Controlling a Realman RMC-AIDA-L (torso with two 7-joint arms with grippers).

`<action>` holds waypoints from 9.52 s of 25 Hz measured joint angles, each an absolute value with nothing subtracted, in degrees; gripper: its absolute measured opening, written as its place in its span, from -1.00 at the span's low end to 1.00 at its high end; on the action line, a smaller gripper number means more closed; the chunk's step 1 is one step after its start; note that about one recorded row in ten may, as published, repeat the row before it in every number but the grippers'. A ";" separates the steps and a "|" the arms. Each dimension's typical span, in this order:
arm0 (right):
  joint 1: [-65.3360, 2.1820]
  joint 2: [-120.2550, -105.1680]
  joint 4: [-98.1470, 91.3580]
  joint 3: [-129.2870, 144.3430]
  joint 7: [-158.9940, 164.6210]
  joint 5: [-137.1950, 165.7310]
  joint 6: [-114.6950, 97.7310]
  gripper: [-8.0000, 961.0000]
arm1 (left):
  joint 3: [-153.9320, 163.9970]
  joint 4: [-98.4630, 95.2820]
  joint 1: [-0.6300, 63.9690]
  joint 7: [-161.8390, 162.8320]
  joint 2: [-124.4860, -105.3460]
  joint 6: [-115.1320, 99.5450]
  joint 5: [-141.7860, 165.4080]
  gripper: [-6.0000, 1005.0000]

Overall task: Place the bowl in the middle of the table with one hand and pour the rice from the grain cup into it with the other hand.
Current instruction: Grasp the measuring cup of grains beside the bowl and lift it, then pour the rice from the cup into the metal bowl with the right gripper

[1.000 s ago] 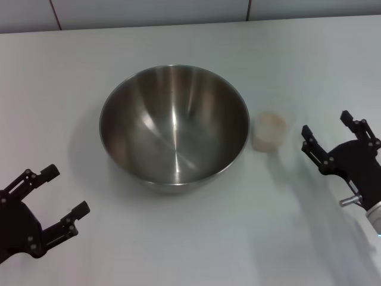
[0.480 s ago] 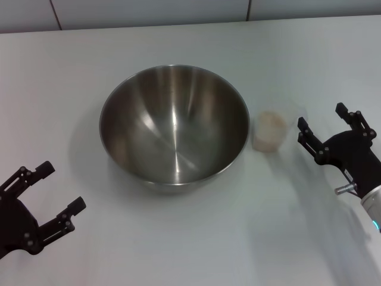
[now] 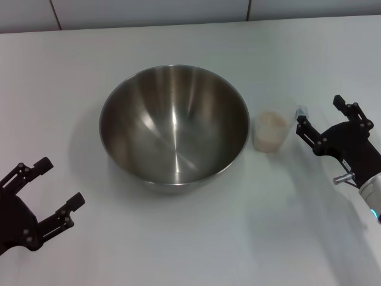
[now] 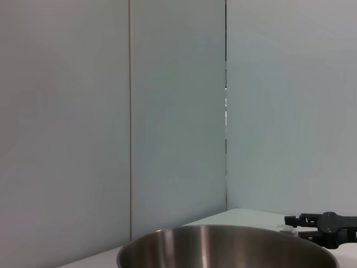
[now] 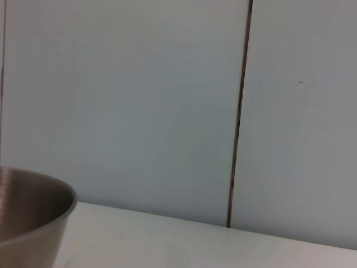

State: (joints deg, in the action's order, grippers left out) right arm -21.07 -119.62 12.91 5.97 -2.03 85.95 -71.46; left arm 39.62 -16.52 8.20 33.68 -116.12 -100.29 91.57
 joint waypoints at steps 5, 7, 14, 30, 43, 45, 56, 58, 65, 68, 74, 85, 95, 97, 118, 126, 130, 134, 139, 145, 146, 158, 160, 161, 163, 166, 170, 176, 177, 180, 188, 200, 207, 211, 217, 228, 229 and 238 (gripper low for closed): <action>-21.47 -119.62 12.74 5.97 -1.81 85.95 -70.89 0.60 | 39.54 -16.52 8.34 33.71 -116.21 -100.32 91.57 0.68; -21.52 -119.62 12.69 5.97 -1.80 85.95 -70.84 0.59 | 39.51 -16.52 8.39 33.72 -116.26 -100.34 91.57 0.68; -21.54 -119.62 12.52 5.97 -1.76 85.95 -70.83 0.55 | 39.52 -16.52 8.44 33.76 -116.33 -100.37 91.58 0.68; -22.20 -119.62 12.29 5.98 0.51 86.34 -70.83 0.34 | 39.55 -16.52 8.34 33.65 -116.62 -100.38 91.58 0.68; -23.19 -119.62 12.01 5.97 3.66 86.16 -70.77 -0.48 | 39.55 -16.52 8.14 33.34 -116.80 -100.02 91.58 0.68; -23.34 -119.62 11.65 5.98 4.46 86.07 -70.74 -0.59 | 39.55 -16.52 8.12 33.33 -116.81 -99.99 91.58 0.68; -23.59 -119.62 11.47 5.28 4.91 85.96 -70.68 -0.95 | 39.55 -16.52 8.00 33.31 -116.81 -99.90 91.58 0.68; -23.59 -119.62 11.54 5.28 4.92 85.96 -70.74 -0.95 | 39.55 -16.52 8.00 33.31 -116.81 -99.90 91.58 0.68; -23.55 -119.62 11.60 4.67 4.92 85.95 -71.22 -0.95 | 39.55 -16.52 8.05 33.31 -116.81 -99.91 91.58 0.68; -23.67 -119.62 11.55 4.01 4.92 85.96 -72.17 -0.95 | 39.55 -16.52 8.05 33.31 -116.81 -99.91 91.58 0.68; -25.75 -119.19 8.47 2.72 7.92 85.97 -77.43 -0.95 | 39.55 -16.52 8.08 33.34 -116.81 -99.91 91.78 0.68; -31.86 -119.18 5.04 3.08 10.58 86.35 -78.55 -0.95 | 40.07 -16.52 7.93 33.31 -116.74 -99.83 92.10 0.68; -33.42 -119.18 4.80 3.25 10.68 86.40 -78.84 -0.95 | 40.17 -16.50 7.82 33.42 -116.78 -99.64 92.14 0.68; -33.43 -119.18 4.78 3.23 10.75 86.40 -78.84 -0.95 | 40.17 -16.44 7.74 33.48 -116.80 -99.60 92.13 0.68; -40.41 -119.09 -0.52 5.35 30.32 109.29 -80.49 -0.95 | 40.16 -16.43 7.40 33.75 -116.89 -99.69 92.11 0.68; -42.58 -119.12 -0.88 5.97 32.53 115.23 -79.90 -0.95 | 40.16 -16.43 7.29 33.69 -116.93 -99.69 92.11 0.68; -42.61 -119.14 -0.96 5.98 32.54 115.25 -79.89 -0.95 | 40.16 -16.43 7.29 33.66 -116.94 -99.69 92.11 0.68; -42.77 -119.16 -1.55 6.18 31.96 115.28 -79.88 -0.95 | 40.16 -16.44 7.29 33.69 -117.03 -99.72 92.11 0.68; -43.26 -119.25 -3.72 6.96 26.10 115.30 -80.29 -0.95 | 40.16 -16.44 7.29 33.76 -117.12 -99.68 92.11 0.68; -43.76 -119.30 -4.14 7.34 7.91 115.33 -80.52 -0.95 | 39.83 -16.43 7.29 33.81 -117.18 -99.47 92.11 0.68; -43.84 -119.33 -4.02 7.34 3.52 115.33 -80.64 -0.95 | 39.80 -16.44 7.29 33.81 -117.20 -99.37 92.11 0.68; -44.42 -119.53 0.64 7.03 -39.06 115.05 -80.83 -0.95 | 39.72 -16.43 7.29 33.79 -117.34 -97.41 91.78 0.68; -44.42 -119.53 1.63 6.94 -45.35 114.98 -80.87 -0.95 | 39.72 -16.43 7.37 33.75 -117.39 -97.05 91.73 0.68; -44.41 -119.53 1.95 6.90 -47.90 114.96 -80.87 -0.95 | 39.72 -16.44 7.44 33.78 -117.42 -96.91 91.71 0.68; -44.41 -119.53 2.60 6.83 -53.67 114.92 -80.72 -0.95 | 39.72 -16.44 7.59 33.87 -117.42 -96.72 91.69 0.68; -44.40 -119.53 2.95 7.08 -59.28 115.01 -80.56 -0.95 | 39.68 -16.44 7.69 33.88 -117.48 -96.65 91.66 0.68; -44.38 -119.54 3.06 7.36 -65.50 115.17 -80.51 -0.95 | 39.63 -16.44 7.73 33.88 -117.65 -96.25 91.66 0.68; -44.51 -119.61 3.08 8.07 -72.92 115.25 -80.46 -0.95 | 39.64 -16.43 7.74 33.88 -117.76 -96.21 91.66 0.68; -44.57 -119.61 3.08 8.21 -74.04 115.26 -80.46 -0.95 | 39.63 -16.44 7.74 33.88 -117.77 -96.21 91.67 0.68; -44.86 -119.62 3.00 9.27 -77.15 115.28 -80.43 -0.95 | 39.63 -16.43 7.74 33.87 -117.77 -96.21 91.70 0.68; -45.54 -119.57 2.63 11.50 -84.83 115.35 -80.68 -0.95 | 39.64 -16.43 7.67 33.85 -117.78 -96.21 91.66 0.68; -46.24 -119.56 2.31 13.33 -94.47 116.12 -81.00 -0.95 | 39.64 -16.33 7.70 33.84 -117.77 -96.15 91.76 0.68; -46.23 -119.60 2.30 13.39 -95.10 116.14 -81.04 -0.95 | 39.64 -15.97 7.70 33.83 -117.77 -96.10 91.74 0.68; -46.08 -119.62 2.46 13.27 -95.10 116.14 -81.04 -0.95 | 39.64 -15.85 7.65 33.83 -117.77 -95.98 91.71 0.68; -45.76 -119.62 3.20 12.68 -92.87 115.80 -81.19 -0.95 | 39.64 -15.82 7.64 33.83 -117.77 -95.85 91.73 0.68; -42.87 -119.53 9.74 0.54 -53.55 115.46 -82.41 -0.95 | 39.64 -15.82 7.48 33.84 -117.75 -95.72 91.87 0.68; -42.50 -119.53 9.94 -0.46 -45.56 115.44 -82.30 -0.95 | 39.64 -15.82 7.48 33.84 -117.70 -95.71 91.88 0.68; -41.53 -119.43 9.46 -0.93 -9.84 115.74 -80.36 -0.95 | 39.64 -15.77 7.29 33.86 -117.46 -96.15 92.10 0.68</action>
State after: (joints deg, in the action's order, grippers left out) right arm -41.53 -119.43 9.46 -0.93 -9.84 115.74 -80.36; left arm 39.64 -15.77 7.29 33.86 -117.46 -96.15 92.10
